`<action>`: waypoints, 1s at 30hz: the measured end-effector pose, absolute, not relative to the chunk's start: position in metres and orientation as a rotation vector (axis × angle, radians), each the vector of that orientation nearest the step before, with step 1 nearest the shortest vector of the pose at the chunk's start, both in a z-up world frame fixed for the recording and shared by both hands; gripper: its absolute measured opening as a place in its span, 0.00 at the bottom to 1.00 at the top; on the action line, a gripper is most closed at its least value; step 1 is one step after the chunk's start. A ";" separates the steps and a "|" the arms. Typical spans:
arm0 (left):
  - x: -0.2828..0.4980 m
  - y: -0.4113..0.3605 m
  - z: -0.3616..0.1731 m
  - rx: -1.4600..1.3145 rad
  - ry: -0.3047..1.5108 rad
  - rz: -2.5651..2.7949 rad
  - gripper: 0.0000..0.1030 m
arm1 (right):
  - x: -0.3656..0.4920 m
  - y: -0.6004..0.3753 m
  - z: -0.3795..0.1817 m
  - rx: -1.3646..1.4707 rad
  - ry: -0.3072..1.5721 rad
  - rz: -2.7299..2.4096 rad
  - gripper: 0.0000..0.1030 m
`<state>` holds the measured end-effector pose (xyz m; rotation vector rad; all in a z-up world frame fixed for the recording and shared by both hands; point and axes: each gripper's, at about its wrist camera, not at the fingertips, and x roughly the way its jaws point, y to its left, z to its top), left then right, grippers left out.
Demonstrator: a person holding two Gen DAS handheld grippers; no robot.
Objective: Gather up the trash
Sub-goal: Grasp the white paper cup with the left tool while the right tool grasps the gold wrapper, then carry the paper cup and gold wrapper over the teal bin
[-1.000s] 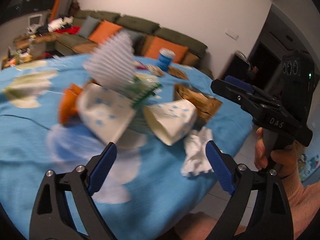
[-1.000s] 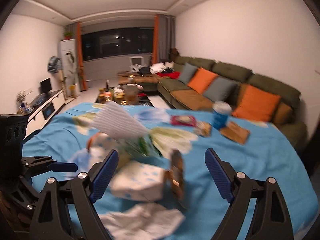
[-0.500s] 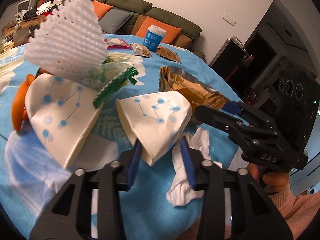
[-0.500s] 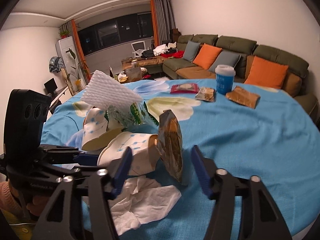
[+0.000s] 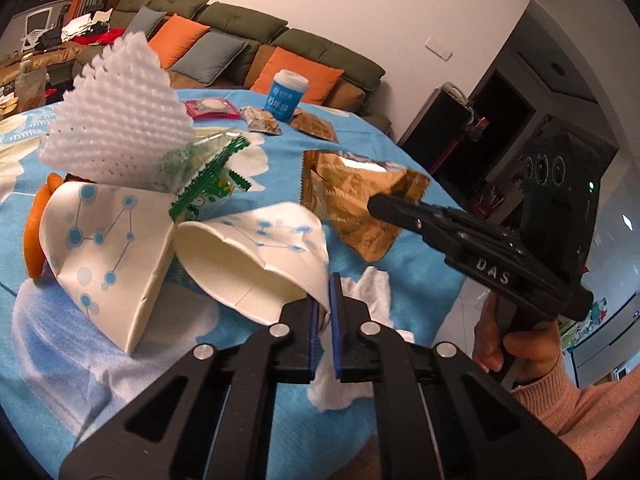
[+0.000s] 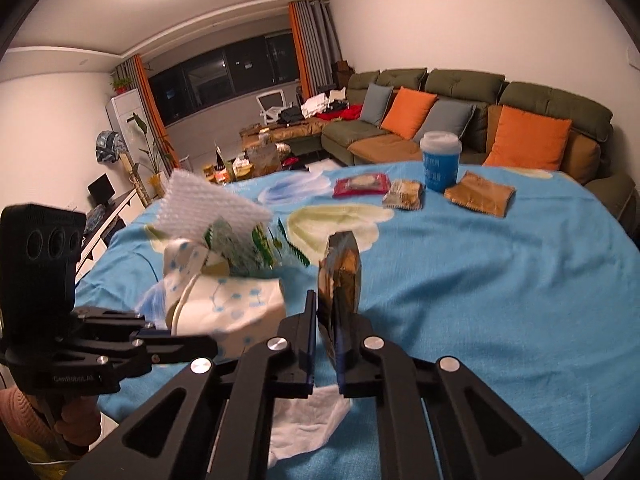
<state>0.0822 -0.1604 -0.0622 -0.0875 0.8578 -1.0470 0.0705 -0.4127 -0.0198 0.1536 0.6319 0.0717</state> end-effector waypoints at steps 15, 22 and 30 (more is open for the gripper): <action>0.046 -0.073 -0.021 -0.121 0.751 -1.005 0.05 | 0.067 -0.372 0.028 0.140 0.499 0.236 0.06; 0.031 -0.010 -0.009 -0.114 0.699 -0.831 0.05 | 0.070 -0.332 0.043 0.130 0.440 0.381 0.06; 0.037 0.046 -0.004 -0.106 0.699 -0.617 0.05 | 0.090 -0.275 0.042 0.102 0.456 0.559 0.06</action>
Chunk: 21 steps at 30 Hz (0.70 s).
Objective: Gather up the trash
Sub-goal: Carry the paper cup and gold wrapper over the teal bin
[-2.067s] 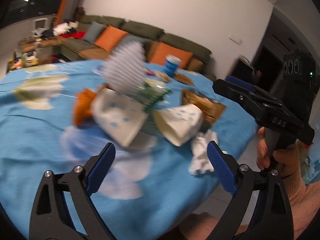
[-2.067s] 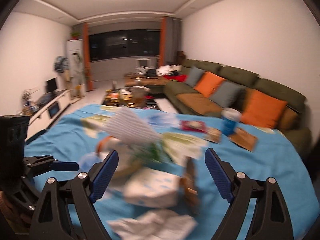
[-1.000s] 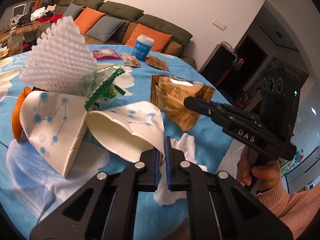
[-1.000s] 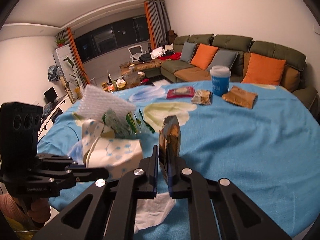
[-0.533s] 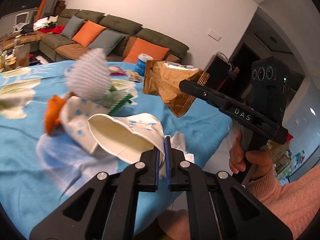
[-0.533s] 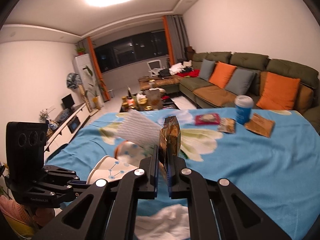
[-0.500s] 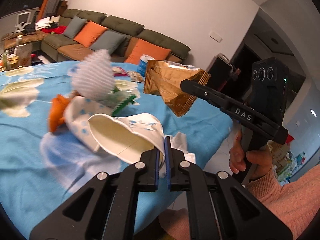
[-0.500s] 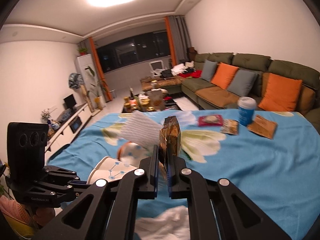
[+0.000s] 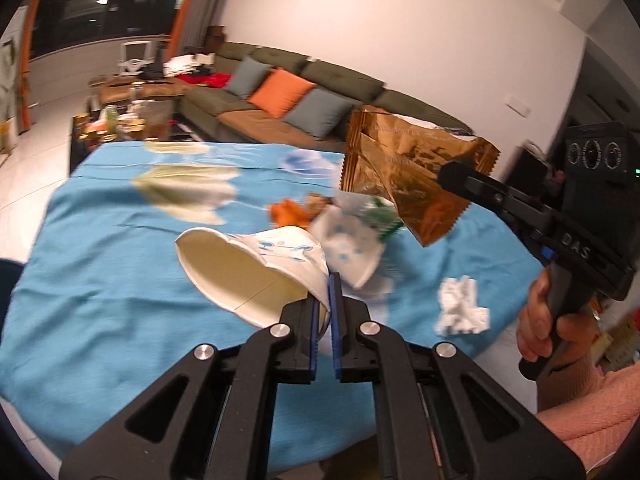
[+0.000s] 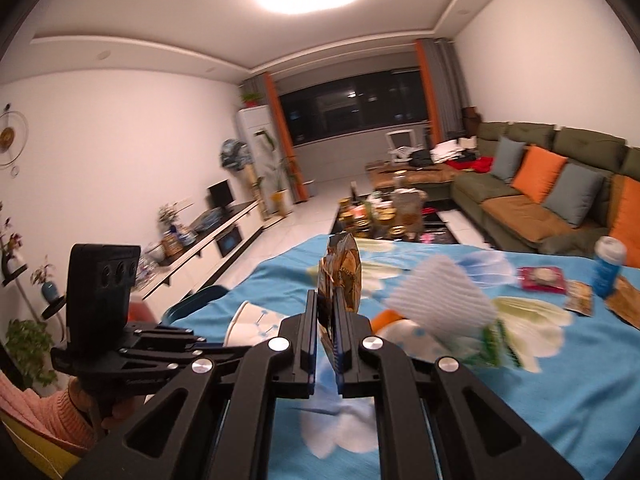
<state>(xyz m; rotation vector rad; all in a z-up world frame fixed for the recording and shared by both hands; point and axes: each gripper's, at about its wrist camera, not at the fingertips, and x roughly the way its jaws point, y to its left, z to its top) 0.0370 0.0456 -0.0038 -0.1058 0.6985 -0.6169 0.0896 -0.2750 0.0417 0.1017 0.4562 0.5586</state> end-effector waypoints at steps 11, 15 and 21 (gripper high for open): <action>0.037 0.108 -0.005 -0.148 0.718 -0.435 0.05 | 0.121 -0.211 0.027 0.073 0.533 0.704 0.06; 0.042 0.129 -0.005 -0.163 0.716 -0.376 0.05 | 0.136 -0.190 0.020 0.063 0.564 0.748 0.06; 0.043 0.167 -0.004 -0.187 0.705 -0.271 0.05 | 0.156 -0.147 0.017 0.036 0.593 0.823 0.06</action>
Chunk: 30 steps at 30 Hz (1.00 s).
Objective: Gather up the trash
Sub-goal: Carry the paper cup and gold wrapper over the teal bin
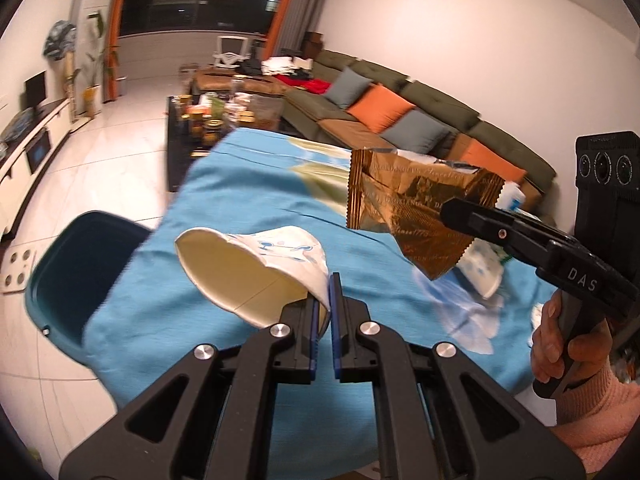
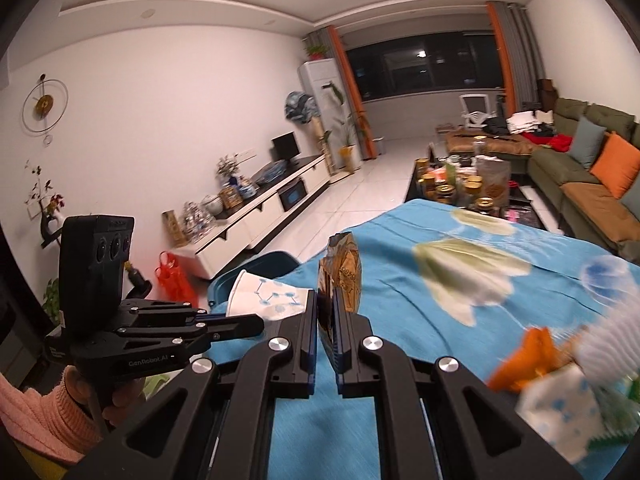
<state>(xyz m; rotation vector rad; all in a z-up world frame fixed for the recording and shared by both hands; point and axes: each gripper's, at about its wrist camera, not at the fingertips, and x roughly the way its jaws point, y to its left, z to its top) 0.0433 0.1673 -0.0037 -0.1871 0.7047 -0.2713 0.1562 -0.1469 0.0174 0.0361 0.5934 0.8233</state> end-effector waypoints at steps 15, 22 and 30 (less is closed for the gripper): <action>0.051 0.275 -0.001 -0.232 0.678 0.009 0.05 | 0.208 -0.046 0.003 0.043 0.702 0.988 0.06; 0.056 0.338 -0.012 -0.288 0.696 0.131 0.05 | 0.230 0.004 -0.006 0.030 0.749 1.038 0.06; 0.069 0.380 -0.038 -0.339 0.747 0.177 0.05 | 0.256 0.059 -0.025 0.030 0.837 1.077 0.06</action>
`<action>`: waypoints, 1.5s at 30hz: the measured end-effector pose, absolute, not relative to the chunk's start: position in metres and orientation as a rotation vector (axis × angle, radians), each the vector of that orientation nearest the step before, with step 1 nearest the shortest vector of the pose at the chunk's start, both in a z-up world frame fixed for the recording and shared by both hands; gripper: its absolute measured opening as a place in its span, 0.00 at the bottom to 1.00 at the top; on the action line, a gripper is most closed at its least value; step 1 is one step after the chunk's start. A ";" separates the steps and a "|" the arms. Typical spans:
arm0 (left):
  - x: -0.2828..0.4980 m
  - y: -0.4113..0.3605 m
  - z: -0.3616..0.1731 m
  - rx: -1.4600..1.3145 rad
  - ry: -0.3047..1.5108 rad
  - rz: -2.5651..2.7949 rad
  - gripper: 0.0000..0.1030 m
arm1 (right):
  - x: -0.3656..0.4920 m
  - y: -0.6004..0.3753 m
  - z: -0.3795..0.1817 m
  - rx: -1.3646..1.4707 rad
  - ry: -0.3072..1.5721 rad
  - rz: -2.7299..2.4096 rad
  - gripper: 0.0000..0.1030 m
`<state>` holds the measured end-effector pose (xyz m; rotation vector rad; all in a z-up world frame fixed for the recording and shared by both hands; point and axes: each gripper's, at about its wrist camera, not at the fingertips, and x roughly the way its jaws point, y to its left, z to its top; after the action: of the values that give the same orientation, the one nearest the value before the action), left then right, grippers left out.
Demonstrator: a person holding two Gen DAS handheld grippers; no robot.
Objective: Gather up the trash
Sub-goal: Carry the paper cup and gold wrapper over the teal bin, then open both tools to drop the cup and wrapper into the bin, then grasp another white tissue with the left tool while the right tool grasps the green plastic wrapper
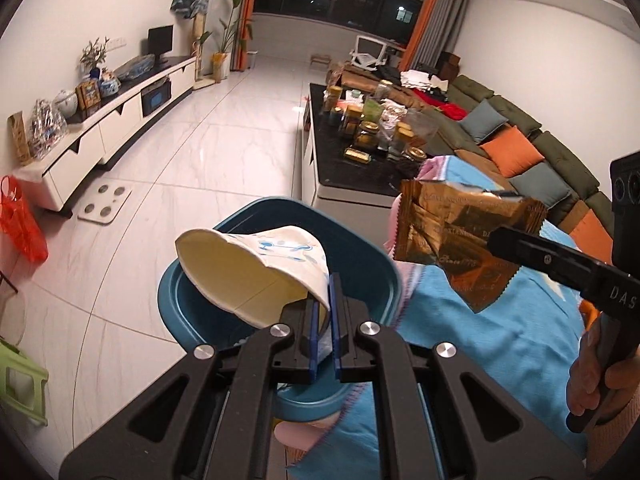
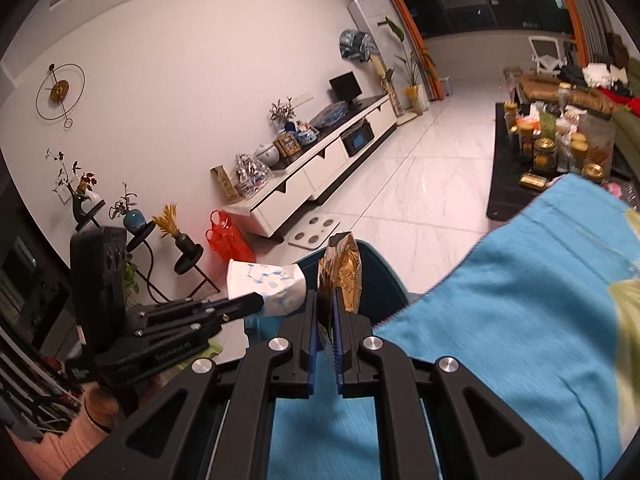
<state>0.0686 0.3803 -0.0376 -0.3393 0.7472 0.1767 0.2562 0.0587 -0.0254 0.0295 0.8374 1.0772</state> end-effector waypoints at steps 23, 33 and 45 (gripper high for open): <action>0.109 0.385 -0.097 -0.398 0.851 0.179 0.28 | 0.281 0.138 -0.075 -0.074 1.018 0.982 0.20; 0.088 0.373 -0.073 -0.393 0.746 0.171 0.59 | 0.265 0.099 -0.052 -0.007 0.938 0.993 0.42; 0.041 0.273 -0.020 -0.347 0.514 -0.040 0.95 | 0.196 -0.046 0.012 -0.001 0.637 0.862 0.74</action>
<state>0.0414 0.2727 -0.0196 -0.3470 0.5135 -0.0399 0.1960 -0.0465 0.0119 -0.0008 0.6365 0.8616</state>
